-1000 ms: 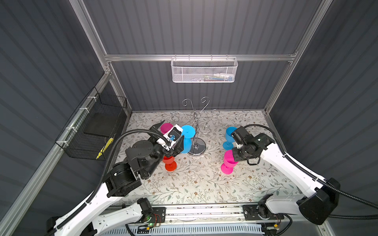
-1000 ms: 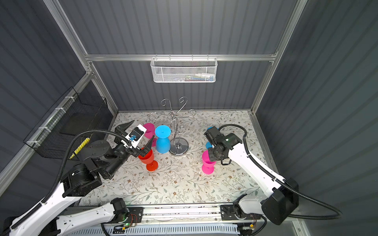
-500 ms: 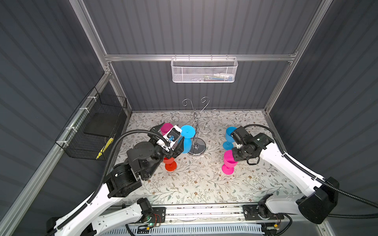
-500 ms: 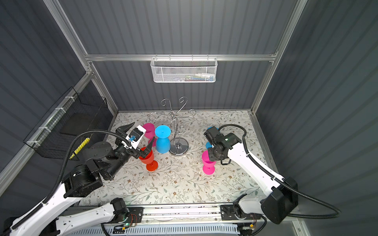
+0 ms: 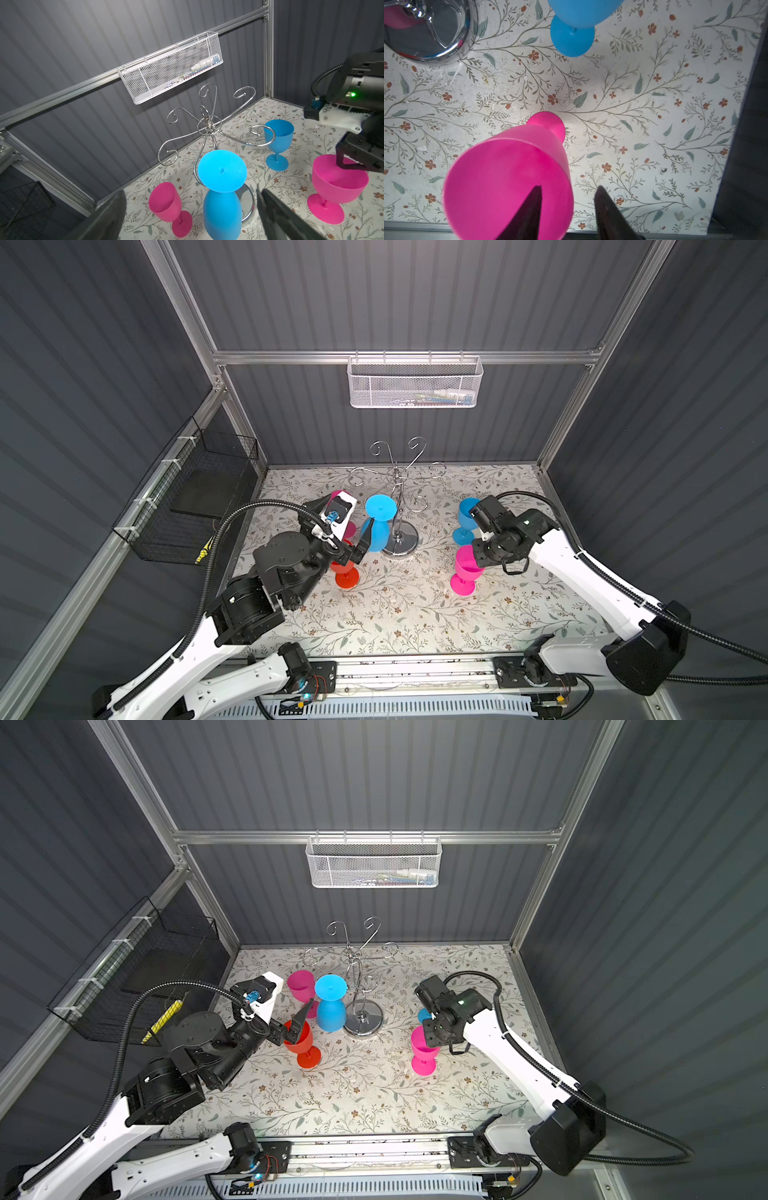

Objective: Take the wine glass off the wine glass rack
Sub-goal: Place the wine glass at the center of the table, then pick up the wine glass from the wine glass rack.

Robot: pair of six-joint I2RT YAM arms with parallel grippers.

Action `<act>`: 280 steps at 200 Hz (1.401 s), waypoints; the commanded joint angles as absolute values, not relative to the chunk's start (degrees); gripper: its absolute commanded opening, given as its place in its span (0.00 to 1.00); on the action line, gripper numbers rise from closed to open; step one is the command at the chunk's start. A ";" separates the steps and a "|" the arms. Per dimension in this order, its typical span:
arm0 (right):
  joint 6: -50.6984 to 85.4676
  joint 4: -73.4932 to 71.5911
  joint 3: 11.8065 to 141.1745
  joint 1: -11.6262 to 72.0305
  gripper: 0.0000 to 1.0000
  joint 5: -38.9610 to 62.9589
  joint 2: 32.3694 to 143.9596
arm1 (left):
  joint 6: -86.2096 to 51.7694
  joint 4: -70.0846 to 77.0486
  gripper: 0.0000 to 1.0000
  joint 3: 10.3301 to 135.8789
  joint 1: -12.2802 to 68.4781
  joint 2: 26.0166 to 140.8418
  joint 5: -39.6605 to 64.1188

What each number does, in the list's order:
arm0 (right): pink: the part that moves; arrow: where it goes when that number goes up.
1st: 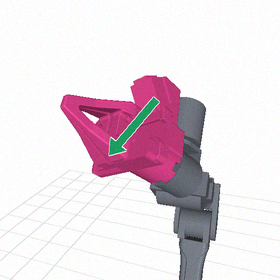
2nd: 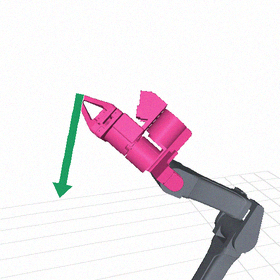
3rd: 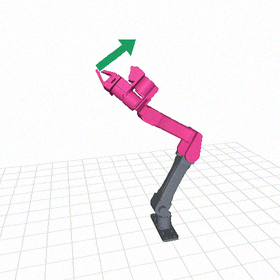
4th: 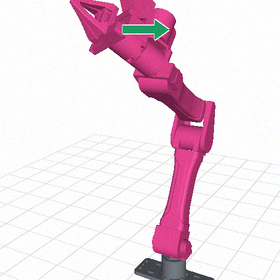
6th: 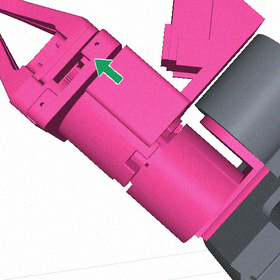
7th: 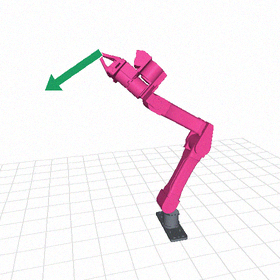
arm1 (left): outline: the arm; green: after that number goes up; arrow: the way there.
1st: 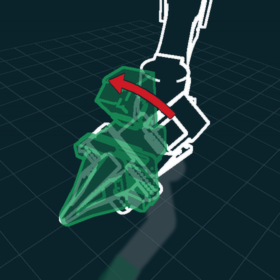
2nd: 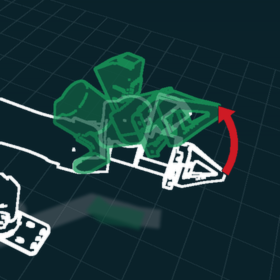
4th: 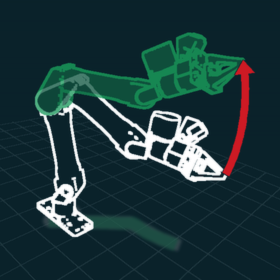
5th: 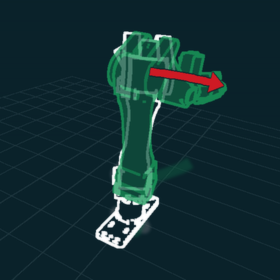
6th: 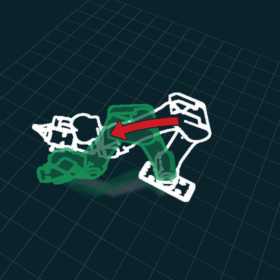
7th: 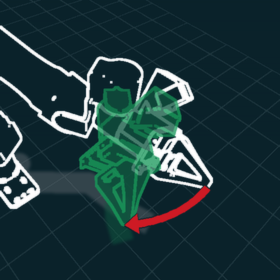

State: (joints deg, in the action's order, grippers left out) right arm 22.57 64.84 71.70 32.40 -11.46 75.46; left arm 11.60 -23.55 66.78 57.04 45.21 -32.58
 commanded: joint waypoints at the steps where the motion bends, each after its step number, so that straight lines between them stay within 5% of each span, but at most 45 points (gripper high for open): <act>1: 23.12 67.76 74.31 32.34 0.53 -12.25 73.00 | 0.95 -23.69 1.00 66.82 57.24 44.31 -34.97; 119: 29.35 54.10 75.55 32.08 0.60 0.08 57.02 | -60.39 -29.52 0.99 64.53 57.24 43.83 -30.53; 205: 29.72 49.84 70.68 31.95 0.63 3.13 53.75 | -74.17 -10.49 0.65 53.83 57.22 47.05 -21.17; 280: 30.06 49.66 68.39 31.62 0.64 2.77 51.99 | -77.25 -6.07 0.51 51.64 57.21 50.02 -25.58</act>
State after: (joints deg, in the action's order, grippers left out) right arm 29.58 50.35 69.54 31.90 2.63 52.49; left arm -75.61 -8.69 52.82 57.04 50.37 -22.72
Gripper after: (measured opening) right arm 0.640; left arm 0.531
